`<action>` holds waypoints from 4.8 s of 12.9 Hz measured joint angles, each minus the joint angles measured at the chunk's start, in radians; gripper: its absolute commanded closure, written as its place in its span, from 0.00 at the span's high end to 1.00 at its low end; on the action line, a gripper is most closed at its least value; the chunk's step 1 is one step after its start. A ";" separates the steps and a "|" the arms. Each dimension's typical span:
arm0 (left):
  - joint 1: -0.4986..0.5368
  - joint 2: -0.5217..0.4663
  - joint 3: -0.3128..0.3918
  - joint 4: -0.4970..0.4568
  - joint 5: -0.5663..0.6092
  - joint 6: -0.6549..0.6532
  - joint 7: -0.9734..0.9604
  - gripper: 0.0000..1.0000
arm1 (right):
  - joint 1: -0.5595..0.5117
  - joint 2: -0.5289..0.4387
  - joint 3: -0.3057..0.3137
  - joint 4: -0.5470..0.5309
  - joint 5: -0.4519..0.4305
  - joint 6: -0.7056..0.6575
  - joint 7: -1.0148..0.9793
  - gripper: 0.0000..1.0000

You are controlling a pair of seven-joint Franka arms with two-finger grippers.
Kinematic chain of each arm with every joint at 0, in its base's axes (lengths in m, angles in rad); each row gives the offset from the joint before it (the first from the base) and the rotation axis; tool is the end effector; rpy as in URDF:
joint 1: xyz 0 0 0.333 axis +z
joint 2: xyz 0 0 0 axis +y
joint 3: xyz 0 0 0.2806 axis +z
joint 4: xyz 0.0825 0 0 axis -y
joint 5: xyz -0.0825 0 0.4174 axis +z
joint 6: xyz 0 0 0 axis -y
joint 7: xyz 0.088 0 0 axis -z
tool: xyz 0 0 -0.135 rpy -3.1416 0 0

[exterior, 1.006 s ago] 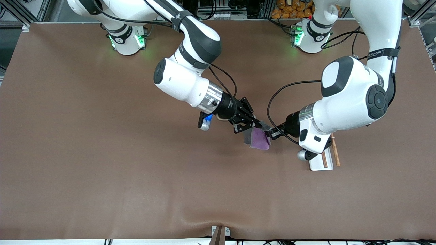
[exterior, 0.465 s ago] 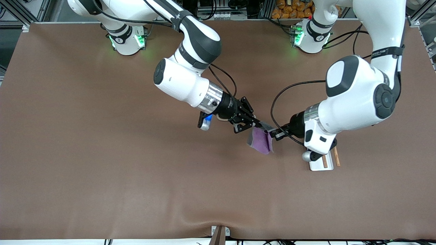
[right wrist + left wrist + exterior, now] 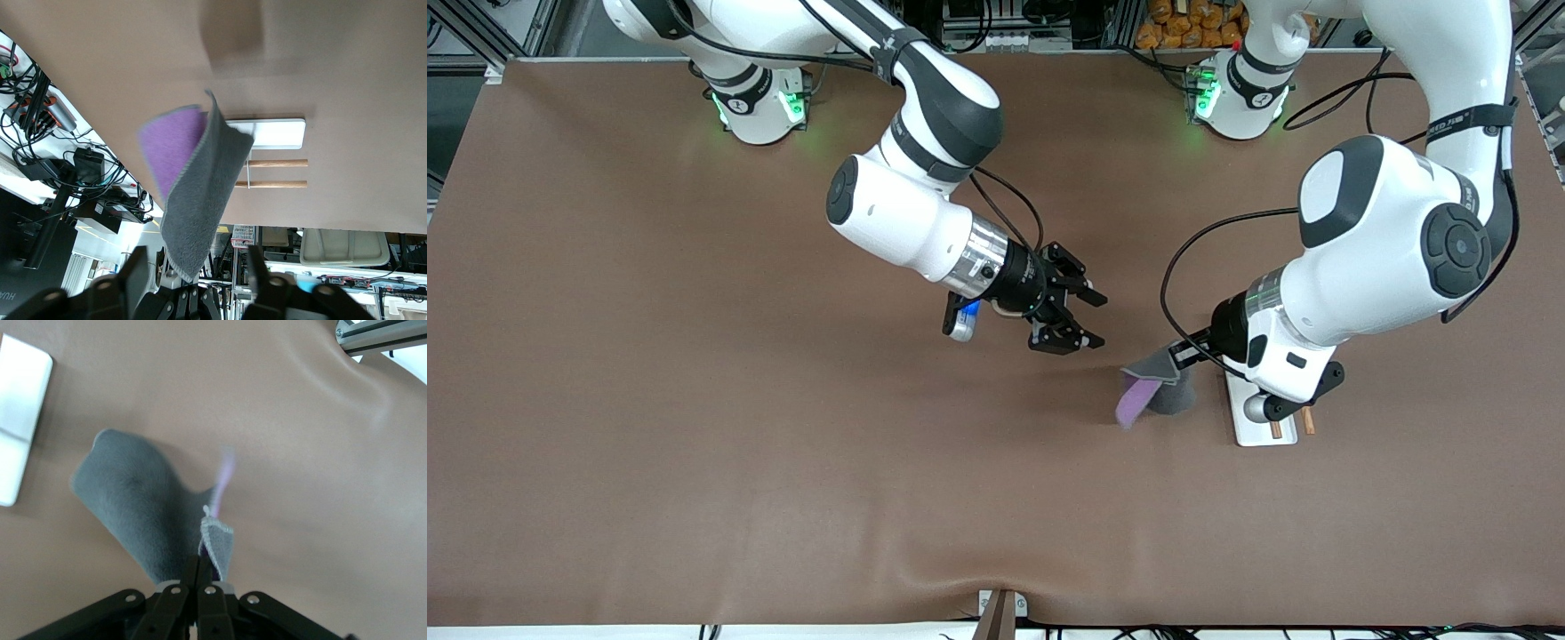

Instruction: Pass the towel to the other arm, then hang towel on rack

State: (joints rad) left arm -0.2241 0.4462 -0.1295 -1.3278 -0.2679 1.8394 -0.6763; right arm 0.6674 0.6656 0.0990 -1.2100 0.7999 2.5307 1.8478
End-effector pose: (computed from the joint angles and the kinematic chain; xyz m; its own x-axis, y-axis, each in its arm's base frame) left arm 0.6690 -0.2620 0.4256 0.9186 0.3647 -0.1526 0.3940 -0.8759 0.2786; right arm 0.5982 0.5512 0.4063 0.0182 -0.6121 -0.7906 -0.9830 0.1335 -0.1261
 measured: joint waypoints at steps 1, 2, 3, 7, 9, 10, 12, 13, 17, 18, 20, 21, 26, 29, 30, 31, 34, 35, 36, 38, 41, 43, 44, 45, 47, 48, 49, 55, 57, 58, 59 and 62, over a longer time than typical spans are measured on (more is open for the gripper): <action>0.001 0.000 0.001 0.000 0.021 -0.001 0.031 0.00 | -0.002 0.000 -0.001 0.003 0.000 -0.019 0.000 0.79; 0.006 0.000 0.003 0.000 0.040 -0.002 0.054 0.00 | -0.008 0.000 -0.003 0.007 -0.001 -0.052 0.000 0.85; 0.020 0.000 0.003 0.000 0.053 -0.007 0.075 0.00 | -0.020 -0.001 -0.004 0.013 -0.005 -0.094 0.000 0.93; 0.086 0.000 0.005 -0.003 0.055 -0.029 0.209 0.00 | -0.055 -0.002 -0.004 0.022 -0.083 -0.200 0.000 1.00; 0.110 0.002 0.006 -0.009 0.055 -0.063 0.264 0.00 | -0.054 -0.003 -0.001 0.022 -0.126 -0.205 0.000 1.00; 0.118 0.004 0.006 -0.014 0.055 -0.082 0.285 0.00 | -0.054 -0.005 0.000 0.023 -0.140 -0.221 0.000 1.00; 0.134 0.012 0.006 -0.021 0.055 -0.112 0.324 0.00 | -0.056 -0.013 -0.001 0.029 -0.194 -0.296 0.000 1.00; 0.145 0.016 0.006 -0.022 0.055 -0.129 0.350 0.00 | -0.061 -0.019 -0.002 0.033 -0.231 -0.340 0.000 1.00; 0.187 0.020 0.007 -0.023 0.055 -0.246 0.437 0.00 | -0.072 -0.044 -0.002 0.036 -0.338 -0.461 0.000 1.00; 0.197 0.021 0.007 -0.024 0.060 -0.279 0.452 0.00 | -0.078 -0.049 -0.003 0.036 -0.363 -0.500 -0.001 1.00; 0.219 0.021 0.007 -0.029 0.100 -0.313 0.496 0.00 | -0.100 -0.062 -0.003 0.037 -0.396 -0.570 -0.034 1.00; 0.231 0.021 0.008 -0.033 0.116 -0.317 0.527 0.00 | -0.114 -0.070 -0.003 0.037 -0.399 -0.601 -0.064 1.00; 0.319 0.022 0.010 -0.050 0.146 -0.319 0.674 0.00 | -0.185 -0.123 -0.005 0.039 -0.408 -0.742 -0.277 1.00; 0.332 0.033 0.009 -0.051 0.188 -0.311 0.696 0.00 | -0.225 -0.153 -0.007 0.039 -0.411 -0.798 -0.371 1.00; 0.335 0.040 0.009 -0.052 0.193 -0.305 0.698 0.00 | -0.242 -0.161 -0.007 0.039 -0.412 -0.821 -0.396 1.00; 0.342 0.048 0.010 -0.052 0.195 -0.300 0.705 0.00 | -0.258 -0.167 -0.007 0.039 -0.413 -0.842 -0.425 1.00; 0.360 0.072 0.010 -0.053 0.195 -0.282 0.724 0.00 | -0.309 -0.185 -0.008 0.039 -0.430 -0.907 -0.523 1.00; 0.363 0.078 0.010 -0.053 0.196 -0.279 0.725 0.00 | -0.326 -0.191 -0.008 0.039 -0.432 -0.922 -0.558 1.00; 0.367 0.082 0.010 -0.053 0.199 -0.276 0.725 0.00 | -0.342 -0.196 -0.009 0.039 -0.433 -0.939 -0.592 1.00; 0.377 0.089 0.010 -0.053 0.200 -0.270 0.725 0.00 | -0.375 -0.202 -0.009 0.040 -0.459 -0.973 -0.670 1.00; 0.395 0.099 0.010 -0.053 0.200 -0.264 0.748 0.00 | -0.410 -0.222 -0.009 0.040 -0.512 -1.025 -0.795 1.00; 0.405 0.108 0.010 -0.053 0.200 -0.261 0.755 0.00 | -0.440 -0.230 -0.010 0.040 -0.516 -1.046 -0.865 1.00; 0.406 0.111 0.010 -0.053 0.200 -0.260 0.755 0.00 | -0.456 -0.234 -0.010 0.040 -0.527 -1.058 -0.910 1.00; 0.407 0.114 0.010 -0.053 0.200 -0.260 0.755 0.04 | -0.472 -0.238 -0.010 0.040 -0.545 -1.072 -0.957 1.00; 0.411 0.121 0.010 -0.054 0.200 -0.258 0.755 0.54 | -0.513 -0.242 -0.011 0.040 -0.568 -1.103 -1.072 1.00; 0.416 0.124 0.010 -0.054 0.200 -0.256 0.755 0.84 | -0.537 -0.243 -0.011 0.040 -0.574 -1.107 -1.132 1.00; 0.421 0.127 0.010 -0.054 0.200 -0.255 0.755 1.00 | -0.561 -0.245 -0.011 0.040 -0.589 -1.112 -1.199 1.00; 0.438 0.118 0.009 -0.032 0.200 -0.250 0.755 1.00 | -0.680 -0.251 -0.011 0.039 -0.745 -1.143 -1.618 1.00; 0.438 0.076 0.009 -0.019 0.200 -0.250 0.755 1.00 | -0.724 -0.251 -0.012 0.038 -0.775 -1.141 -1.728 1.00; 0.438 0.046 0.009 -0.015 0.200 -0.250 0.755 1.00 | -0.745 -0.251 -0.012 0.037 -0.782 -1.137 -1.776 1.00; 0.438 0.011 0.008 -0.014 0.200 -0.251 0.755 1.00 | -0.764 -0.251 -0.012 0.033 -0.783 -1.131 -1.818 1.00; 0.438 -0.087 0.001 -0.013 0.200 -0.253 0.755 1.00 | -0.795 -0.261 -0.012 0.003 -0.784 -1.102 -1.882 1.00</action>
State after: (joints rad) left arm 0.2136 0.3592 -0.1285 -1.3412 -0.0674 1.5860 0.0788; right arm -0.1275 0.4042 0.0868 -1.2073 0.0164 1.4287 -0.0341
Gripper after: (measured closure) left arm 0.000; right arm 0.000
